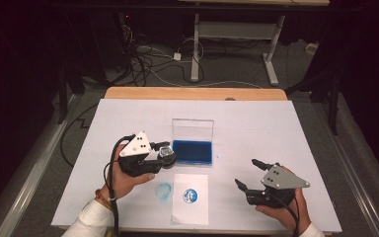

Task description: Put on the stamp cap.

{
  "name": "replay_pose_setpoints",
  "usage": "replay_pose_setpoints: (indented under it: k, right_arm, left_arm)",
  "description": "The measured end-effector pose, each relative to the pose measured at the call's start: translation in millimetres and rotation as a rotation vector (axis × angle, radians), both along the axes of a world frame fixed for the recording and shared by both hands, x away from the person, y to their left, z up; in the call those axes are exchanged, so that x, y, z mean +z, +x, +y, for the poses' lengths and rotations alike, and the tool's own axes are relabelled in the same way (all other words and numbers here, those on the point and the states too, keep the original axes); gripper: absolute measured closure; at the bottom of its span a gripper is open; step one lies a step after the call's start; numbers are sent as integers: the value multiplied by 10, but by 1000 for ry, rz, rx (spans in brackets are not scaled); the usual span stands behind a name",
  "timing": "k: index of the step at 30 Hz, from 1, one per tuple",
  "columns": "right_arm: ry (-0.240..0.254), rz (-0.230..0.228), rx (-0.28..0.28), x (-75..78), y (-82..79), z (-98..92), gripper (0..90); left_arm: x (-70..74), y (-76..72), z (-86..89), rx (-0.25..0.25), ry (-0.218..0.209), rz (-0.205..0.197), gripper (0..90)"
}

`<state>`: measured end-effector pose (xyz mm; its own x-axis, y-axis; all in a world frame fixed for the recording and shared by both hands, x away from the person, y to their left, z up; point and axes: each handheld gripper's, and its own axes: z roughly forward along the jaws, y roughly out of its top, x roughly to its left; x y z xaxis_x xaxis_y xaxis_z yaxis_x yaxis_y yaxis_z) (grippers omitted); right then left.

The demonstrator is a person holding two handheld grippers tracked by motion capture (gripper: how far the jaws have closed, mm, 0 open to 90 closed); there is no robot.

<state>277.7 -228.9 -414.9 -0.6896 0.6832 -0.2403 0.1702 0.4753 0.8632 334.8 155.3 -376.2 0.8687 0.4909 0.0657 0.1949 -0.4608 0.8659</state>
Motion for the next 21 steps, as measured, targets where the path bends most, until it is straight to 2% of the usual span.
replay_pose_setpoints:
  k: [7,21]
  right_arm:
    - [-11,-8,-19,-22,-39,-73,234]
    - [-13,16,-53,-103,-94,-201,236]
  left_arm:
    - [-3,32,2,11,3,0,545]
    - [-40,167,3,35,7,17,545]
